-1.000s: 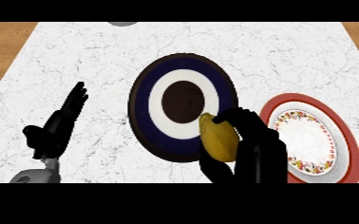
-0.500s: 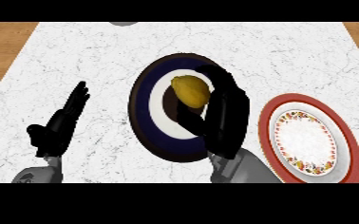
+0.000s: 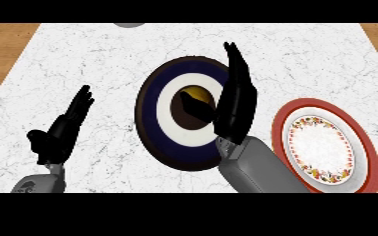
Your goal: Pick the lemon from the plate and place it in the plate
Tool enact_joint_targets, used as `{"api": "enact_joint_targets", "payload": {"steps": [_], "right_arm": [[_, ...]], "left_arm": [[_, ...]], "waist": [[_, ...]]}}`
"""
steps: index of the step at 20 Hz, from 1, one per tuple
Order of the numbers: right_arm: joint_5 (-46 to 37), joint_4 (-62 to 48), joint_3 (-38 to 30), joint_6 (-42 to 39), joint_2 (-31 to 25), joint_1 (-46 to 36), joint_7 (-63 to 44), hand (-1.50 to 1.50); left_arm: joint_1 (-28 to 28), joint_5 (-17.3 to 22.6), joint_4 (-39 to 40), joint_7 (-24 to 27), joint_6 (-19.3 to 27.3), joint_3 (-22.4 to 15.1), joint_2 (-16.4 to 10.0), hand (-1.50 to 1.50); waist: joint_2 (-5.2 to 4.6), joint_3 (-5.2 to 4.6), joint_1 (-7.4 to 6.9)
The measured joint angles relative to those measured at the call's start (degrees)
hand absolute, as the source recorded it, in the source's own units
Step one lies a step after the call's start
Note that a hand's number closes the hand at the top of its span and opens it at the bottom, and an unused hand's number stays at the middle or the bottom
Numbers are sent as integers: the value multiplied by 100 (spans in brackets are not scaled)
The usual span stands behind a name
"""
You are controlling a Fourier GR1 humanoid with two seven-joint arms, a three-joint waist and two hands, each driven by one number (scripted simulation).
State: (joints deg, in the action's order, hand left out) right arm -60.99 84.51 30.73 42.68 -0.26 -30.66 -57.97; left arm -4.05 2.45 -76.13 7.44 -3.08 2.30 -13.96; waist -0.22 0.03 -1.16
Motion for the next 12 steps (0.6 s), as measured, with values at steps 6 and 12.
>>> {"api": "enact_joint_targets", "payload": {"steps": [6,12], "right_arm": [[369,614,-202,1063,0,565,405,-150],[1602,1703,16,1947,-650,1723,1426,-150]], "left_arm": [[-15,16,-23,-22,30,73,-5,0],[-26,4,-20,-88,84,103,32,0]], "waist": [[13,6,85],[13,13,132]]}}
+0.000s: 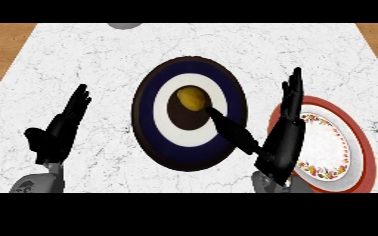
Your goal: Pick the lemon from the plate and place it in the plate
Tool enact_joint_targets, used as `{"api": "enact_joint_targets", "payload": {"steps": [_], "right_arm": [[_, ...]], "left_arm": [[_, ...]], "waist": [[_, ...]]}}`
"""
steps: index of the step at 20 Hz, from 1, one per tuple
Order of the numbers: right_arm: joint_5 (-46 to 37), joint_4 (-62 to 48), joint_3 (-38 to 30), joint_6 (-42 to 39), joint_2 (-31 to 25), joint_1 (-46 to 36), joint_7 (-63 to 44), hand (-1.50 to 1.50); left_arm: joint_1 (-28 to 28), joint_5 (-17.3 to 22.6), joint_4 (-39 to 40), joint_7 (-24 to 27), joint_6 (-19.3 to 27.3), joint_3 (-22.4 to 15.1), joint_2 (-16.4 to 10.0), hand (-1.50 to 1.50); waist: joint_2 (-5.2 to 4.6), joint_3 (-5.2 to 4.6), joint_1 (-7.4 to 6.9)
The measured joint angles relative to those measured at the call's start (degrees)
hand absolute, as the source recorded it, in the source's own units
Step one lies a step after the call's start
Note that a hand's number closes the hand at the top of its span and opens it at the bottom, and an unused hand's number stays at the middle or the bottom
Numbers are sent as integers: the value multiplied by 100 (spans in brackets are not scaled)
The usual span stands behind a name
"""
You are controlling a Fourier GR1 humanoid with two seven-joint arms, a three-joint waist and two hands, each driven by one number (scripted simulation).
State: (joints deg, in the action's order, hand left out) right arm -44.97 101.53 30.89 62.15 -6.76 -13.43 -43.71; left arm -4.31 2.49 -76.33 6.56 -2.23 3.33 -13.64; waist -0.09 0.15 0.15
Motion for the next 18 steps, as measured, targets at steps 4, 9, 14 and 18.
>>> {"api": "enact_joint_targets", "payload": {"steps": [4,9,14,18], "right_arm": [[973,636,354,514,-824,892,906,-150],[2135,1091,774,945,-1717,1559,2086,-150],[3114,1059,981,1143,-2065,1886,3176,-150],[3802,913,934,1049,-2016,2111,4075,-150]], "left_arm": [[38,-30,127,134,-24,17,5,0],[88,-8,53,113,-92,24,-16,0],[100,-30,-9,63,-61,-17,62,0],[122,-12,46,129,-119,39,15,0]], "waist": [[-4,8,16],[5,19,-10],[9,29,-16],[12,31,8]]}}
